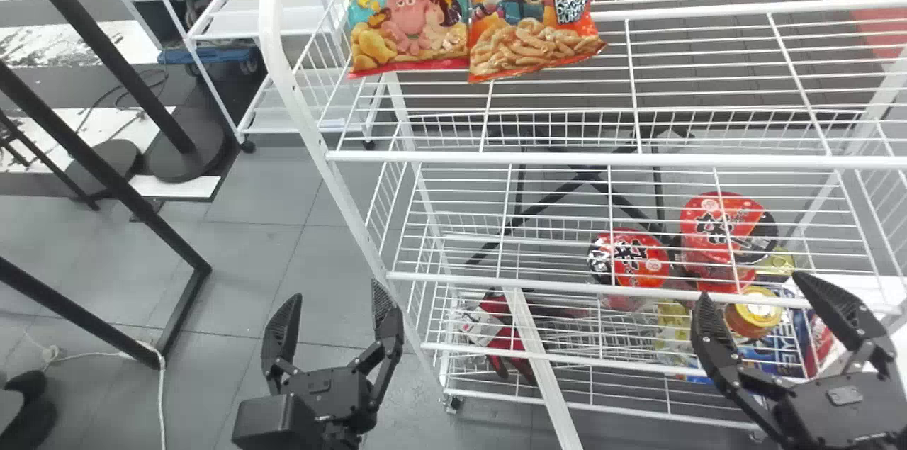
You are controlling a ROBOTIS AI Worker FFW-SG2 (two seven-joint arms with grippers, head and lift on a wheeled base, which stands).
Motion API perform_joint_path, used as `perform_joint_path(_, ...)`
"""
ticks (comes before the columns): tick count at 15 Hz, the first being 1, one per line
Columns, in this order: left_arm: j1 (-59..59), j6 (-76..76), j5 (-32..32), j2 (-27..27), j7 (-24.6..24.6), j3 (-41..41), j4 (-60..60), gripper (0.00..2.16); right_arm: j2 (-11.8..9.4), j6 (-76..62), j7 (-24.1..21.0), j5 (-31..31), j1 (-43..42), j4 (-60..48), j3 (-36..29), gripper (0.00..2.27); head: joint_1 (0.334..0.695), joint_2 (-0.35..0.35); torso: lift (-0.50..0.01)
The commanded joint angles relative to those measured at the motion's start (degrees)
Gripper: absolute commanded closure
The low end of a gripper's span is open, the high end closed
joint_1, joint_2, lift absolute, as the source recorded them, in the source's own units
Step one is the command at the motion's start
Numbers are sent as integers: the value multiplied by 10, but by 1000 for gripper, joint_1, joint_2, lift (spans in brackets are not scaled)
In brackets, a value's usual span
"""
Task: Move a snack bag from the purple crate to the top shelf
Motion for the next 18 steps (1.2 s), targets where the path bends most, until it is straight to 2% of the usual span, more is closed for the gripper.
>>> perform_joint_path(1,0,-2,0,0,0,0,1,120,0,-1,1,0,0,1,0,117,695,197,-187)
perform_joint_path(18,8,-9,-1,3,2,0,-9,120,-1,-2,1,6,12,-13,1,113,695,200,-254)
